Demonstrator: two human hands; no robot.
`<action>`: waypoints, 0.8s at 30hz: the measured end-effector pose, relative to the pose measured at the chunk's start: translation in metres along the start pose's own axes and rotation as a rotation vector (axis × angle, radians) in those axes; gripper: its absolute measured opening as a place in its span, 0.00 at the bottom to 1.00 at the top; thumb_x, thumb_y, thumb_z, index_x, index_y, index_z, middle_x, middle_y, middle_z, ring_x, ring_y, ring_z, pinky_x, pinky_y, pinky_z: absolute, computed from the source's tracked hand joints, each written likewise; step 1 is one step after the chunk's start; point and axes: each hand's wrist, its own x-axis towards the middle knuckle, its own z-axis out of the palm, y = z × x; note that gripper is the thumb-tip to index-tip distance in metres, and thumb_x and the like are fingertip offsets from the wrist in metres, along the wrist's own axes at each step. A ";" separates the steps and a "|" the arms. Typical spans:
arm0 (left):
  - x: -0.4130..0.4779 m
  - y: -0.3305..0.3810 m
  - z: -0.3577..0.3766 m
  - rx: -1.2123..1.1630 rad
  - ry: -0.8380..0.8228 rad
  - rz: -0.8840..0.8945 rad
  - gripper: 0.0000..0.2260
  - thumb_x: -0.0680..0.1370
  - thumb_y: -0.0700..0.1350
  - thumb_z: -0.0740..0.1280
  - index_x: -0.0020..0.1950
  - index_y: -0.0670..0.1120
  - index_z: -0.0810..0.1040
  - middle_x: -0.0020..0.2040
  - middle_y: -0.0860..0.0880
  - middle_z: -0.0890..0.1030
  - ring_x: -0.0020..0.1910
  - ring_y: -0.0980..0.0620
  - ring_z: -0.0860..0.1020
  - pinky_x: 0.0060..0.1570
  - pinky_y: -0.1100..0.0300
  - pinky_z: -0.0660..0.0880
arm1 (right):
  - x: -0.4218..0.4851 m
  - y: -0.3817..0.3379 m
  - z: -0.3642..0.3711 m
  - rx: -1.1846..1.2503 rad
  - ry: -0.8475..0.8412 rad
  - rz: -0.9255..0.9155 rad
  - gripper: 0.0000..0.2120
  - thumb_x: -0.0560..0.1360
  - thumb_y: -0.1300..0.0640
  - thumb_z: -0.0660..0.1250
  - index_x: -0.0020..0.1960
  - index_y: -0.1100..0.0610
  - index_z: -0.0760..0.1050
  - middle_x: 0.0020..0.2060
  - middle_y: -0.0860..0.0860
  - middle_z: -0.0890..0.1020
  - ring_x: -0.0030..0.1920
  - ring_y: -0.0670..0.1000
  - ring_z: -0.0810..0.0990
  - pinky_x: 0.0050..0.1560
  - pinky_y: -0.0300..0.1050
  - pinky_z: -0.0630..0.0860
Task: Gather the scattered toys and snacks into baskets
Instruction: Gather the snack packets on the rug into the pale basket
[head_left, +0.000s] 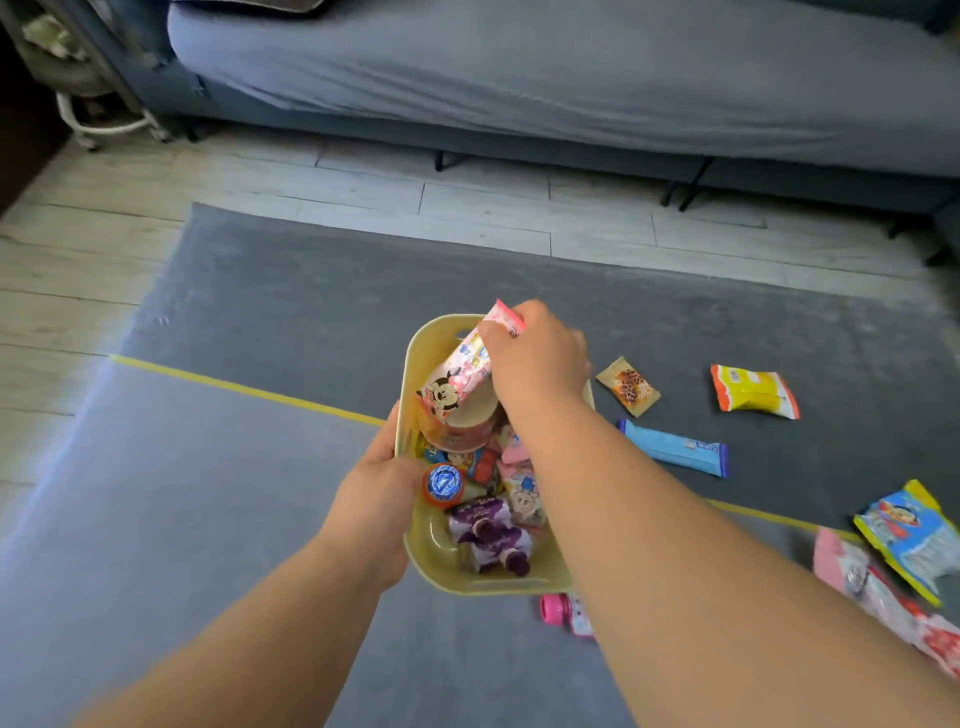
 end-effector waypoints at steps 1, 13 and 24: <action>0.001 0.001 -0.001 -0.019 0.010 -0.005 0.32 0.69 0.23 0.53 0.59 0.53 0.80 0.48 0.41 0.86 0.44 0.40 0.85 0.39 0.46 0.82 | -0.005 -0.004 -0.004 0.122 -0.003 -0.063 0.11 0.79 0.46 0.59 0.54 0.53 0.73 0.47 0.51 0.79 0.51 0.56 0.74 0.46 0.47 0.68; 0.008 0.009 -0.006 -0.043 0.009 0.008 0.32 0.70 0.23 0.50 0.59 0.52 0.80 0.49 0.42 0.86 0.43 0.40 0.85 0.41 0.41 0.82 | -0.032 0.031 0.010 -0.333 -0.611 -0.242 0.26 0.74 0.50 0.68 0.70 0.49 0.65 0.64 0.55 0.73 0.61 0.58 0.74 0.59 0.52 0.73; 0.018 -0.001 0.010 -0.002 0.011 -0.009 0.35 0.69 0.24 0.48 0.63 0.50 0.79 0.49 0.42 0.86 0.43 0.41 0.85 0.36 0.47 0.82 | -0.051 0.058 -0.001 -0.346 -0.280 -0.083 0.35 0.67 0.31 0.65 0.61 0.55 0.64 0.55 0.54 0.78 0.56 0.58 0.77 0.43 0.46 0.66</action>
